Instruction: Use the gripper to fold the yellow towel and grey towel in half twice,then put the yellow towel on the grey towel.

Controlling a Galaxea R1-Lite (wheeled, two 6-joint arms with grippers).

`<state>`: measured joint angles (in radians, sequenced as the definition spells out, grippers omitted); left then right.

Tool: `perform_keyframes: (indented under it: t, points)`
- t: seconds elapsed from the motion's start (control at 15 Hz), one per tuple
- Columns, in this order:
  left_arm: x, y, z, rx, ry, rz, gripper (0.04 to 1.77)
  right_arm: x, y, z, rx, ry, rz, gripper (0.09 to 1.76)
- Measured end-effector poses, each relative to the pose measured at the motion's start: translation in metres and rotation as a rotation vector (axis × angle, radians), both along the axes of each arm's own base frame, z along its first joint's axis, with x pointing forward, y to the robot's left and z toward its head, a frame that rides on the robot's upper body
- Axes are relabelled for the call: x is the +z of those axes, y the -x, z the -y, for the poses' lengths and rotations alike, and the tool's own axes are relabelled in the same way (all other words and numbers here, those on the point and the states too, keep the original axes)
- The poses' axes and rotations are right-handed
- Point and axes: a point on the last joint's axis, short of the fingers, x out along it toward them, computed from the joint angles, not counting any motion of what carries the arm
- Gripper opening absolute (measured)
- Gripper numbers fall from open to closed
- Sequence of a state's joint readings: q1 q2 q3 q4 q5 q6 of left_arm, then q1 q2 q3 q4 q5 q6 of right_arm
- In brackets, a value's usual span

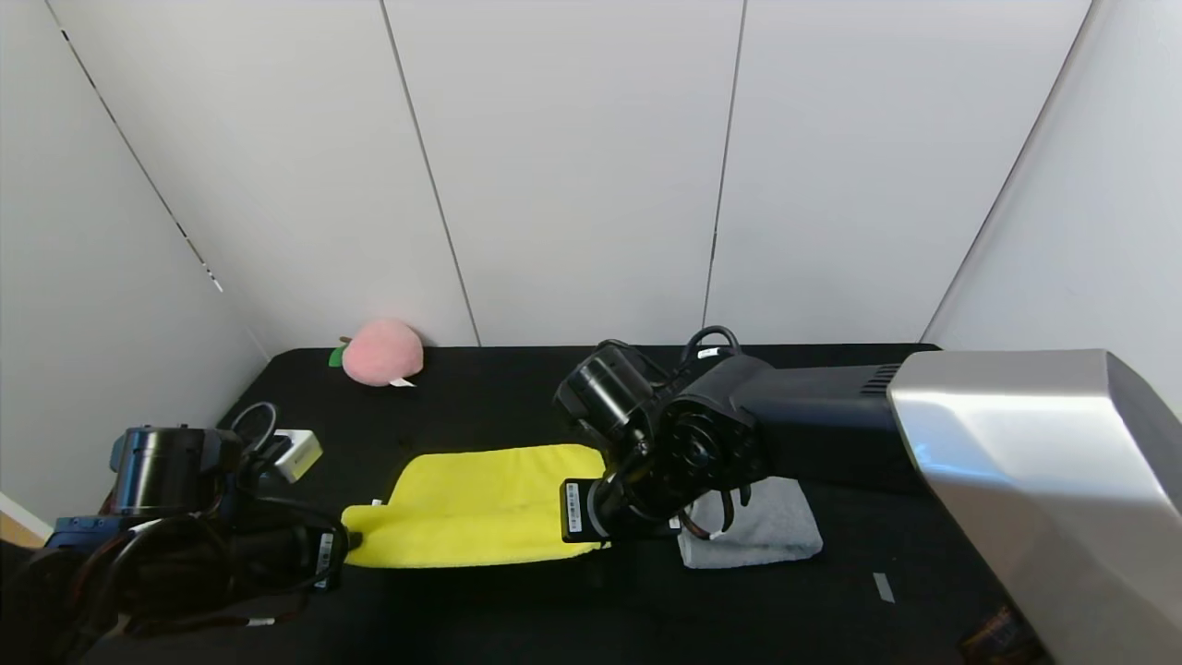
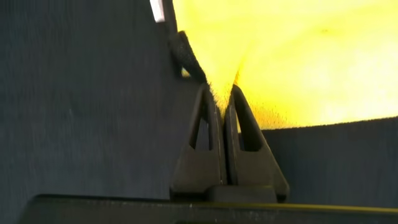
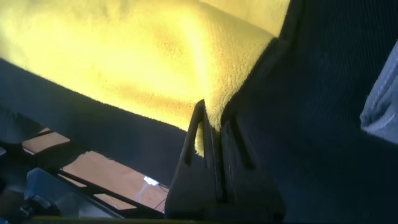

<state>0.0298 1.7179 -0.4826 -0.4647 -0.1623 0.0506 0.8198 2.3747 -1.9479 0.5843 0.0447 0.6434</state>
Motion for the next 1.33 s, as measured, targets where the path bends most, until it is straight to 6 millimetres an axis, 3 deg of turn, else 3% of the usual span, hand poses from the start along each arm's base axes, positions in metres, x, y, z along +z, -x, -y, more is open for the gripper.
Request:
perform_keyframes:
  t: [0.33, 0.73, 1.2, 1.33]
  points:
    - [-0.015, -0.028, -0.008, 0.02, 0.002, -0.035, 0.12, -0.008, -0.018, -0.002, 0.021, -0.021, 0.063, 0.14]
    - [-0.017, -0.061, -0.014, 0.02, -0.021, -0.001, 0.12, -0.017, -0.037, -0.001, 0.04, -0.051, 0.146, 0.14]
    - [-0.021, -0.076, -0.015, -0.001, -0.032, 0.01, 0.12, -0.025, -0.048, 0.0, 0.052, -0.061, 0.196, 0.14]
    - [-0.019, -0.081, -0.016, 0.0, -0.033, 0.02, 0.41, -0.026, -0.051, 0.001, 0.047, -0.068, 0.207, 0.42]
